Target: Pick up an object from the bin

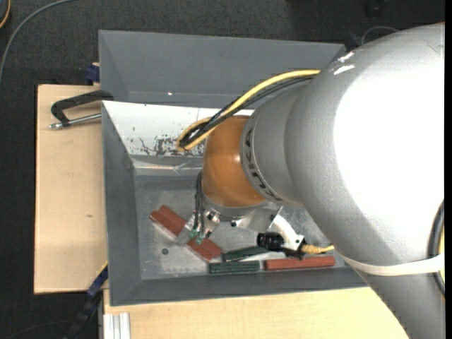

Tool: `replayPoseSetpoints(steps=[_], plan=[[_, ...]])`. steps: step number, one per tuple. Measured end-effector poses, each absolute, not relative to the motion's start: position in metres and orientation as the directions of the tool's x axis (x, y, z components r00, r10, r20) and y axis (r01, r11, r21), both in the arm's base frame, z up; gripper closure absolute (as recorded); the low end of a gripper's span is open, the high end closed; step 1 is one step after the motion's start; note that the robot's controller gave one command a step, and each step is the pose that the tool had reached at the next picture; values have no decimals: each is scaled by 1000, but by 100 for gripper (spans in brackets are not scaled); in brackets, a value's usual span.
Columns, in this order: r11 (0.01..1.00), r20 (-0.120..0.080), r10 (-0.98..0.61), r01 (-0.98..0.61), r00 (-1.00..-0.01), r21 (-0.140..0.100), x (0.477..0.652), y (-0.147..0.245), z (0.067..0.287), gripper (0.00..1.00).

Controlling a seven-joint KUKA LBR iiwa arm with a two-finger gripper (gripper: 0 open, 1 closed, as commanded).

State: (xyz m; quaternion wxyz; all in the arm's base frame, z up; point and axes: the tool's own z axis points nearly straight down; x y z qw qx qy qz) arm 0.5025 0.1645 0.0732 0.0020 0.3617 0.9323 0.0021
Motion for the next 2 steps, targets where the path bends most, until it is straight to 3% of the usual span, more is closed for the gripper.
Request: replayPoseSetpoints(steps=[1, 2], plan=[[725, -3, 689, 689, -725, 5, 507, 174, 73, 100], [718, -5, 697, 696, -718, 12, 503, 170, 230, 100]])
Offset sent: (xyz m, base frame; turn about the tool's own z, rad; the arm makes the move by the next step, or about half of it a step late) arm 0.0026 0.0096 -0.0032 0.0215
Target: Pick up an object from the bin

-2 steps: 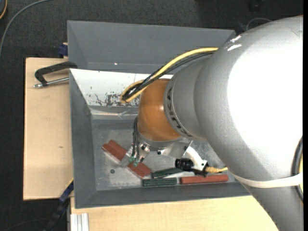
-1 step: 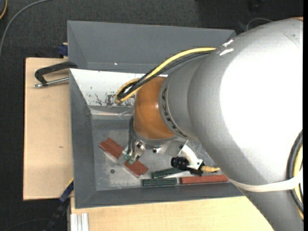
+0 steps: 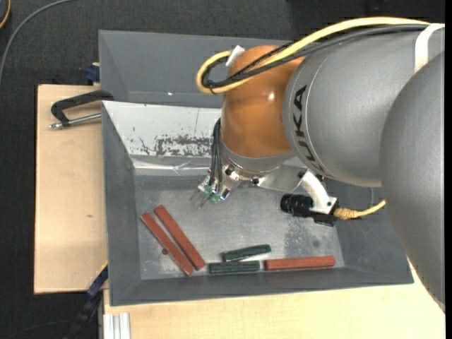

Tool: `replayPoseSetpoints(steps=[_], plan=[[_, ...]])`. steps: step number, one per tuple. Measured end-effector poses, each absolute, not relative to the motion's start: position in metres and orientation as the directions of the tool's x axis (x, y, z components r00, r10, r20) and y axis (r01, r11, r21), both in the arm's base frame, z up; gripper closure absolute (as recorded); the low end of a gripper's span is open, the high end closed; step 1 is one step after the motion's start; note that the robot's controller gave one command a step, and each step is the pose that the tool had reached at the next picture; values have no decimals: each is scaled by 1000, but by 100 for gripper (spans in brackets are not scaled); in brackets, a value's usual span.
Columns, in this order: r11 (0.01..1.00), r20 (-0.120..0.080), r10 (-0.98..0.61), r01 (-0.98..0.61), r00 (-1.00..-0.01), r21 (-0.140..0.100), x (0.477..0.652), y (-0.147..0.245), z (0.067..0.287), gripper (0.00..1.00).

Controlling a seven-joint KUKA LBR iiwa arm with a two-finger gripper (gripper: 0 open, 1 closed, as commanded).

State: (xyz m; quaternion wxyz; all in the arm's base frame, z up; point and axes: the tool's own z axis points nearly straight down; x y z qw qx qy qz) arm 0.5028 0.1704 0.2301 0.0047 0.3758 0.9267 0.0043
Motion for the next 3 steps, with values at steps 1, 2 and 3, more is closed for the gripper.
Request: replayPoseSetpoints(steps=[1, 2, 3], plan=[[465, 0, 886, 886, -465, 1, 548, 194, 162, 100], [466, -1, 885, 885, -466, 2, 549, 193, 164, 0], [679, 1, 734, 734, -679, -6, 496, 233, 70, 0]])
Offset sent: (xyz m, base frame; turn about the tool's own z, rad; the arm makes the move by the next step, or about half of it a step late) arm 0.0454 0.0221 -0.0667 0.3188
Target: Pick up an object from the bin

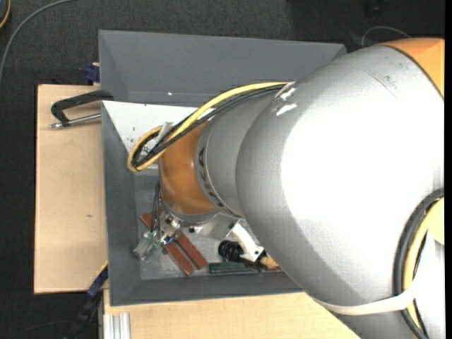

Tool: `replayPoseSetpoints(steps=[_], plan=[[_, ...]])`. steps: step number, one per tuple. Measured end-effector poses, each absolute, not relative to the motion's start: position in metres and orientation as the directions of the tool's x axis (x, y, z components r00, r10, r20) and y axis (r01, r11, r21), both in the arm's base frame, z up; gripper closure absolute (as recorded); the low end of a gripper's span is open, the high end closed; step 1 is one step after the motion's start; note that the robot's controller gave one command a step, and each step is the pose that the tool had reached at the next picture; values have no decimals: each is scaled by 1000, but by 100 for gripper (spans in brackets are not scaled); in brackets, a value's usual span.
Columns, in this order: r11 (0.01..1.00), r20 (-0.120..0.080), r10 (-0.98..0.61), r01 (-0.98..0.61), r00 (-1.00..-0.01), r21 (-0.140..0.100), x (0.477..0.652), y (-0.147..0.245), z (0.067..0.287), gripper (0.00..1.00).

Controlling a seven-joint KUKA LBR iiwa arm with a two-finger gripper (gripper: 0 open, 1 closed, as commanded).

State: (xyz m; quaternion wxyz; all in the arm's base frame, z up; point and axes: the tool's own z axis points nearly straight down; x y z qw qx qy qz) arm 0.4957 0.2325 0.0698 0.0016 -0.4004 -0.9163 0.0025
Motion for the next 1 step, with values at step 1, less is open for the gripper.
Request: replayPoseSetpoints(steps=[1], plan=[[678, 2, 735, 735, -678, -1, 496, 234, 70, 100]])
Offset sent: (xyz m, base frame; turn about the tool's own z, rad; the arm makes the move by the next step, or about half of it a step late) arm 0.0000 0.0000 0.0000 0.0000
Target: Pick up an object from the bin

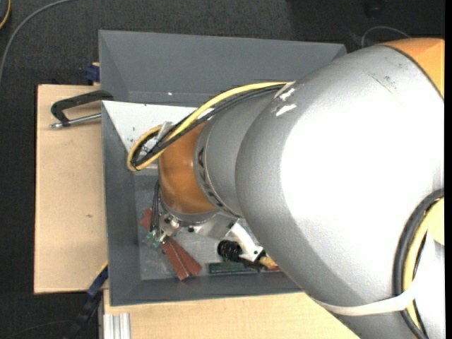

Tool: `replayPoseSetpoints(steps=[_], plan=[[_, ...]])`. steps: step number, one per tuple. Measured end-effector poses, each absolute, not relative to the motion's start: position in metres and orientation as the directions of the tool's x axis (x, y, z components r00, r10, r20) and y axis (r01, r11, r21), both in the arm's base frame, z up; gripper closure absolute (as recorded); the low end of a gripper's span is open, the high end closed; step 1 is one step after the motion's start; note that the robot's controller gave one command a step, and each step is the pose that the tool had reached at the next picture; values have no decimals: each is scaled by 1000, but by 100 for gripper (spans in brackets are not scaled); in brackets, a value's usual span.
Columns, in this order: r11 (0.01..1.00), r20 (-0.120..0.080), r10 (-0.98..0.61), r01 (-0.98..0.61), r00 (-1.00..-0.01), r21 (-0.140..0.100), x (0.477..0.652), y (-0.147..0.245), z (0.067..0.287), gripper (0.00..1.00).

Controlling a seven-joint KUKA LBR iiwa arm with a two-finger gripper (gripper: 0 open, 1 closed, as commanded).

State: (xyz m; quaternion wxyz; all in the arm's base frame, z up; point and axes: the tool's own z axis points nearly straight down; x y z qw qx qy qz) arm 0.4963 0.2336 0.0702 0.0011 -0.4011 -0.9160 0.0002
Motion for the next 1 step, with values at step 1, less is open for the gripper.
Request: replayPoseSetpoints(steps=[1], plan=[[685, -2, 729, 729, -685, 5, 515, 218, 215, 100]])
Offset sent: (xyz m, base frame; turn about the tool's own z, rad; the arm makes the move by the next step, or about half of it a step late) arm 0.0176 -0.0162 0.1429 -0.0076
